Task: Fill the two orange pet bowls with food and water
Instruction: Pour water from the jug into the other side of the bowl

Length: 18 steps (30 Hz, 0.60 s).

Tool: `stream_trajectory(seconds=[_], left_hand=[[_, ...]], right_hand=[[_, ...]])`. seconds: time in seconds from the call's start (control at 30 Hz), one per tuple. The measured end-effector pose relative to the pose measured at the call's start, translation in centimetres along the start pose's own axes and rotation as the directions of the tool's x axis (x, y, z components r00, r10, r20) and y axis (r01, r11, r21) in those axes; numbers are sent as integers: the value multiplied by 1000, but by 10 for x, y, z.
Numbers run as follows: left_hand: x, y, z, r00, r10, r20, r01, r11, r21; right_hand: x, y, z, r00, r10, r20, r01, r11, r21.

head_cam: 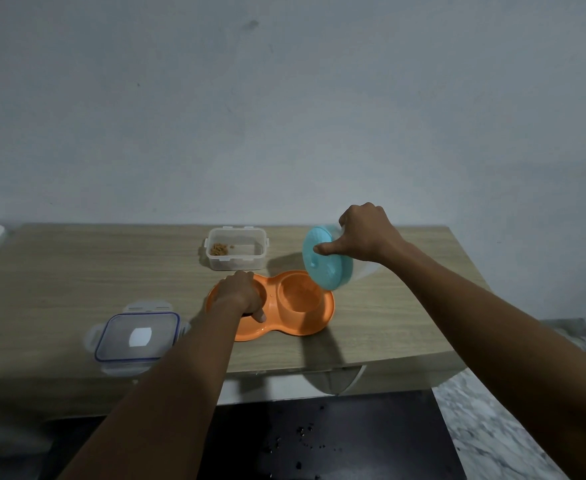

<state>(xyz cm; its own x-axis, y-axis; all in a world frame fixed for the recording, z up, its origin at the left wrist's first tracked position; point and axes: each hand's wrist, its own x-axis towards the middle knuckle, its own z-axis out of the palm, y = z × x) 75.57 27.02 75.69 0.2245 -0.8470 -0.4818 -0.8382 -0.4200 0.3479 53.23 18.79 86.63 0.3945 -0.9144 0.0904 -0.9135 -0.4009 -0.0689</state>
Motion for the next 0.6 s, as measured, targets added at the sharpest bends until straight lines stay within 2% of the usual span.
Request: stream_trajectory(seconds=[0.6], left_hand=[[-1,1,-1,1000,2,10,-2,1000,-1]], right_hand=[[-4,-8,-13,998,-56,34,56,998,-8]])
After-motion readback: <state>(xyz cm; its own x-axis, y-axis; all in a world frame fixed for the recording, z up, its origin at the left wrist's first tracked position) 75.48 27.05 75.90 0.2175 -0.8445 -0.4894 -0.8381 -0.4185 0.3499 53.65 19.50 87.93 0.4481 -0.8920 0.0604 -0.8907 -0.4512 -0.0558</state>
